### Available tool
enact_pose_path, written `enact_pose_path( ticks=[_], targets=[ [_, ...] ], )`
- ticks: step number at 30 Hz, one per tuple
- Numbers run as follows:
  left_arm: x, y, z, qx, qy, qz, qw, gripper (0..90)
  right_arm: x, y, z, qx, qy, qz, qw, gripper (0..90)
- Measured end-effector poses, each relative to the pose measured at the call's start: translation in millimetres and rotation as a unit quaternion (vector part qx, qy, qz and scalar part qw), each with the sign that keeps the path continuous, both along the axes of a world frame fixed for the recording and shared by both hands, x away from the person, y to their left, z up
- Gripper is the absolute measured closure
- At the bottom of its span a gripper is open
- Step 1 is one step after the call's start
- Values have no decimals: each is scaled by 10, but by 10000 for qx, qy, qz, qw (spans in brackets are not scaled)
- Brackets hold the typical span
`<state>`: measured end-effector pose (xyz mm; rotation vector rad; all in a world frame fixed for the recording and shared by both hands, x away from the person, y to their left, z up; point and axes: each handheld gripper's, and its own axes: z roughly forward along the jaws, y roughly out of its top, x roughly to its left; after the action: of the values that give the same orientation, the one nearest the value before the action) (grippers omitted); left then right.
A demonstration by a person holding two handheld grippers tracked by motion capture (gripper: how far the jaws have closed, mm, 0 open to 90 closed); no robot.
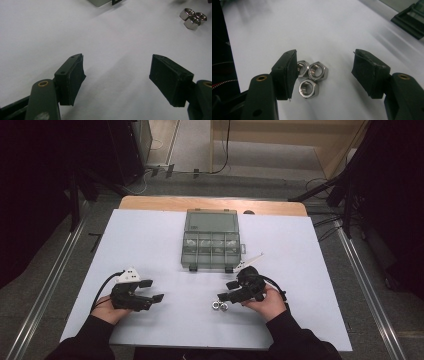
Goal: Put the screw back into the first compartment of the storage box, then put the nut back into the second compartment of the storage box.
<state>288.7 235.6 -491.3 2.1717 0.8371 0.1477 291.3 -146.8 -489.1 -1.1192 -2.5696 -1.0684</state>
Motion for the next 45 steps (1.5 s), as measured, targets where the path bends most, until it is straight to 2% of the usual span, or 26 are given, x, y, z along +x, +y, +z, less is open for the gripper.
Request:
enact_pose_path(
  ticks=[15,23,37,45],
  targets=[
    [15,-12,8,-22,0,-33,10000,272,-23,-13,-91,-144,92,-47,9998,402],
    [17,-18,3,9,-6,-44,10000,272,-19,4,-115,-235,64,-52,9997,417],
    [-12,-16,-1,50,-17,-49,10000,272,-35,100,-110,-393,-139,110,9991,444],
    [-11,-16,0,57,-15,-54,10000,272,-72,184,-97,-641,-363,152,9972,495]
  ],
)
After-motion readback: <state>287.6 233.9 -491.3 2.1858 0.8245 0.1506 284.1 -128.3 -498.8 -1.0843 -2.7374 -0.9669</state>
